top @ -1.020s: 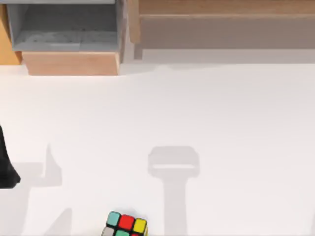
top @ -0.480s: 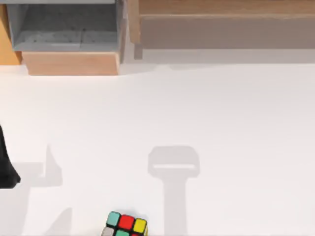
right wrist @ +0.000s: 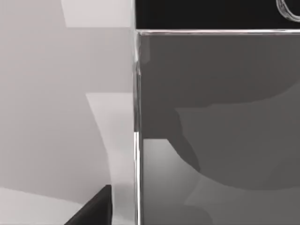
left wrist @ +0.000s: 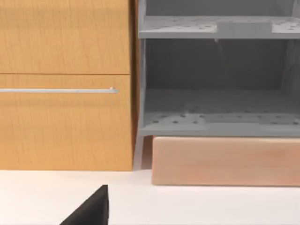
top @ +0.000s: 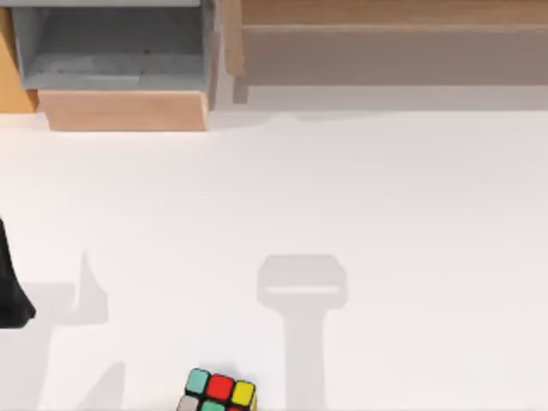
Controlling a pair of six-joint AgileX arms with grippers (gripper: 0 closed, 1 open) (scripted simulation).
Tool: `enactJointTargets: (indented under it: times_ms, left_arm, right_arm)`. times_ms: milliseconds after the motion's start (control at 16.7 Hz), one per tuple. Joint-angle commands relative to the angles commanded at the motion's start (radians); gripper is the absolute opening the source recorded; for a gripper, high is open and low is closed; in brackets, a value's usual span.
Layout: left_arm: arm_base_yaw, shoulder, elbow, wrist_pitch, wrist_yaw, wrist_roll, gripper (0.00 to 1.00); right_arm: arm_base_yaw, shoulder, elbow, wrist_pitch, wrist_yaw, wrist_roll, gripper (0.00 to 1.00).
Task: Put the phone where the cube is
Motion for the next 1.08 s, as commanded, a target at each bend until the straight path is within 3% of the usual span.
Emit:
enactJointTargets:
  times_ms: [180, 960, 1080]
  left_arm:
    - [0.0, 0.0, 0.0, 0.0, 0.0, 0.0, 1.0]
    - [0.0, 0.0, 0.0, 0.0, 0.0, 0.0, 1.0]
    - [0.0, 0.0, 0.0, 0.0, 0.0, 0.0, 1.0]
  right_arm:
    - [0.0, 0.0, 0.0, 0.0, 0.0, 0.0, 1.0]
    - [0.0, 0.0, 0.0, 0.0, 0.0, 0.0, 0.02]
    - [0.0, 0.0, 0.0, 0.0, 0.0, 0.0, 0.0]
